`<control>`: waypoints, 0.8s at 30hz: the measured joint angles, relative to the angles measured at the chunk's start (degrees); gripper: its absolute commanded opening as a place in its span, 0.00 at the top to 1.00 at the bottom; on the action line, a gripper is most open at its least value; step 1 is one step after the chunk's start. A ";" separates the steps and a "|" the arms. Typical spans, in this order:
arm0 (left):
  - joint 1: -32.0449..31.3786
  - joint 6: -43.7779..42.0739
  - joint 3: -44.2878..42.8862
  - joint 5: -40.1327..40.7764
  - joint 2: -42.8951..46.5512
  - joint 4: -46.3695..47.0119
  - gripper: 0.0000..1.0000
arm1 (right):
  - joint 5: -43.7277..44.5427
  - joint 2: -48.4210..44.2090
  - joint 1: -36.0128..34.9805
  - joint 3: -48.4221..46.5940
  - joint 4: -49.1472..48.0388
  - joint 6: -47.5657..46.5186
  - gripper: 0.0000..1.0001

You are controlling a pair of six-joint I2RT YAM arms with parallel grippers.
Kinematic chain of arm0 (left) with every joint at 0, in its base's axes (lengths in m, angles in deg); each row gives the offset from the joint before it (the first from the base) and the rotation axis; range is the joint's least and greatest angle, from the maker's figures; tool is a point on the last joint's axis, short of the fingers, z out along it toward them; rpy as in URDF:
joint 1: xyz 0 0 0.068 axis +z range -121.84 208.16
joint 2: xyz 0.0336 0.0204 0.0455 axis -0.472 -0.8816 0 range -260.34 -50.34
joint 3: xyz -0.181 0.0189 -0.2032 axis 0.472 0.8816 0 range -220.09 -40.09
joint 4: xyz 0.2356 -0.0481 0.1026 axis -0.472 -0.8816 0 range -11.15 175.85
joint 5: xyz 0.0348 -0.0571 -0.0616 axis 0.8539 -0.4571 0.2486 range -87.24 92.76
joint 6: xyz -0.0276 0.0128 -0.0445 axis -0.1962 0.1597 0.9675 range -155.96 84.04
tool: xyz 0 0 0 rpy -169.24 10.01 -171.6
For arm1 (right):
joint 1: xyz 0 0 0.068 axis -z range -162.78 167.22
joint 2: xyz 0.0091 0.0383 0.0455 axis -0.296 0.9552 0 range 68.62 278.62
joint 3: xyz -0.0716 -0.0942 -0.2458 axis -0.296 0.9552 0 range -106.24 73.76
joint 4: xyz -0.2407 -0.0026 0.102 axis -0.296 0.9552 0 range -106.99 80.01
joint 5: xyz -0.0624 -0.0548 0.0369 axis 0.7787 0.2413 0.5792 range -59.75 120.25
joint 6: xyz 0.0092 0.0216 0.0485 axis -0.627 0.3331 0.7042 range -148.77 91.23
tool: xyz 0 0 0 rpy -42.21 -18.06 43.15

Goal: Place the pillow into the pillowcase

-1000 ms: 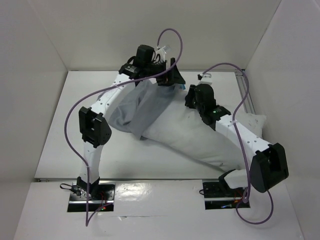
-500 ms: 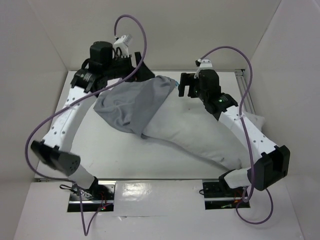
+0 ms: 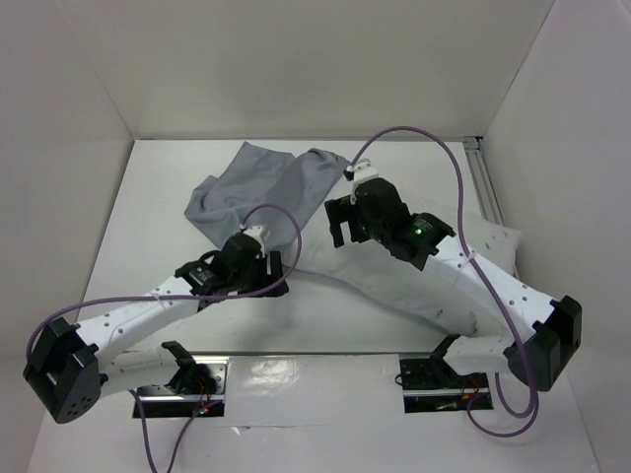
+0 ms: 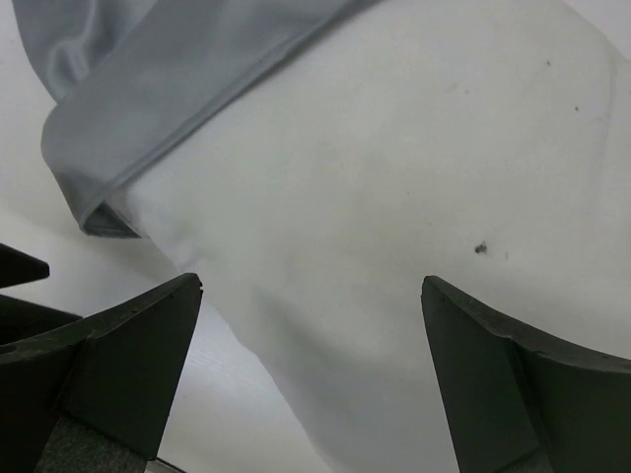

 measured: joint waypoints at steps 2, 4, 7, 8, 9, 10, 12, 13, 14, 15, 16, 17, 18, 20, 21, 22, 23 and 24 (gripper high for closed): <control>-1.25 2.49 3.23 2.78 0.02 3.56 0.23 | 0.52 -0.79 -0.09 0.39 1.05 0.07 0.00; -1.60 4.35 5.18 4.96 -0.83 7.37 0.25 | 0.74 -1.57 -0.17 1.03 1.77 0.20 0.00; -1.64 6.86 5.90 7.82 -4.20 12.48 0.27 | 0.72 -2.27 -0.26 1.66 3.93 0.22 0.00; -1.64 7.65 5.90 8.81 -5.57 13.88 0.28 | 0.72 -2.29 -0.26 1.66 4.85 0.20 0.00; -1.60 8.15 5.90 9.62 -6.82 15.19 0.29 | 0.74 -2.29 -0.31 1.68 5.70 0.20 0.00; -1.49 8.44 5.88 10.34 -8.13 16.44 0.32 | 0.74 -2.29 -0.31 1.75 6.58 0.20 0.00; -1.07 8.52 5.84 11.26 -10.47 18.82 0.37 | 0.72 -2.34 -0.35 1.99 8.00 0.20 0.00; -0.81 8.59 5.51 11.69 -11.67 19.67 0.41 | 0.72 -2.38 -0.35 2.05 8.72 0.20 0.00; -0.57 8.63 4.94 12.07 -12.87 20.04 0.45 | 0.74 -2.49 -0.35 2.12 9.31 0.20 0.00; -0.28 8.63 3.87 12.50 -14.40 20.13 0.51 | 0.72 -2.64 -0.35 2.19 9.86 0.22 0.00; -0.04 8.63 2.82 12.98 -15.65 20.17 0.55 | 0.72 -2.82 -0.35 2.19 10.43 0.24 0.00; 0.28 8.44 1.40 13.35 -17.03 20.26 0.57 | 0.66 -2.97 -0.35 2.19 10.86 0.24 0.00; 0.44 8.28 0.44 13.64 -17.86 20.33 0.60 | 0.57 -3.15 -0.35 2.19 11.21 0.24 0.00; 0.57 8.17 -0.57 14.05 -18.34 20.63 0.68 | 0.22 -3.30 -0.35 2.19 11.47 0.26 0.00; 0.59 8.24 -0.68 14.29 -18.32 20.87 0.73 | 0.07 -3.30 -0.42 2.19 11.54 0.31 0.00; 0.57 8.24 -0.72 14.62 -18.32 21.14 0.80 | -0.17 -3.28 -0.48 2.23 11.63 0.39 0.00; 0.59 8.17 -0.72 14.78 -18.32 21.20 0.93 | -0.63 -3.23 -0.52 2.25 11.76 0.42 0.00; 0.57 8.28 -0.74 14.97 -18.32 21.18 1.00 | -1.01 -3.21 -0.55 2.25 11.89 0.42 0.00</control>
